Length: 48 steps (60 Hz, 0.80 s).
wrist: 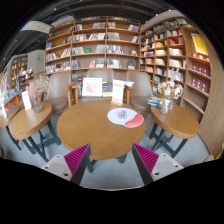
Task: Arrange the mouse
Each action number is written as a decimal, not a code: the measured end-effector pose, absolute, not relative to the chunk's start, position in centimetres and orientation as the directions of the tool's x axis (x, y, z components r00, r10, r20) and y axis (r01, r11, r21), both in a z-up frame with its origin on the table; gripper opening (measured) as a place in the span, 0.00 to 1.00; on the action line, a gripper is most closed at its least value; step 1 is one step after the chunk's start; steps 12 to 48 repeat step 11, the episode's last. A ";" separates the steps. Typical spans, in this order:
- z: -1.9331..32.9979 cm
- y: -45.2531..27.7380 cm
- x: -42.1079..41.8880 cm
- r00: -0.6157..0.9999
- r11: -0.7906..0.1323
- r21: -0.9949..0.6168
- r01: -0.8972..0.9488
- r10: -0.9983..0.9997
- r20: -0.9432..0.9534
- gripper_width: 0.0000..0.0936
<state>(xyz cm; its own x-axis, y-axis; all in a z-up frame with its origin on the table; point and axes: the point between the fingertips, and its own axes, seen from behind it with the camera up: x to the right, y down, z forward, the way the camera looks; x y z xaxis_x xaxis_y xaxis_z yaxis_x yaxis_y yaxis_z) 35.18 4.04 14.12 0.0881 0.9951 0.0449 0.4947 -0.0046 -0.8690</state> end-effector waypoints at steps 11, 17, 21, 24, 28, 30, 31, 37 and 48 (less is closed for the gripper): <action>15.2 3.7 36.1 0.070 0.038 -0.882 0.469 0.994 0.080 0.91; 15.2 3.7 36.1 0.070 0.038 -0.882 0.469 0.994 0.080 0.91; 15.2 3.7 36.1 0.070 0.038 -0.882 0.469 0.994 0.080 0.91; 15.2 3.7 36.1 0.070 0.038 -0.882 0.469 0.994 0.080 0.91; 15.2 3.7 36.1 0.070 0.038 -0.882 0.469 0.994 0.080 0.91; 15.2 3.7 36.1 0.070 0.038 -0.882 0.469 0.994 0.080 0.91; 15.2 3.7 36.1 0.070 0.038 -0.882 0.469 0.994 0.080 0.91; 15.2 3.7 36.1 0.070 0.038 -0.882 0.469 0.994 0.080 0.91; 15.2 3.7 36.1 0.070 0.038 -0.882 0.469 0.994 0.080 0.91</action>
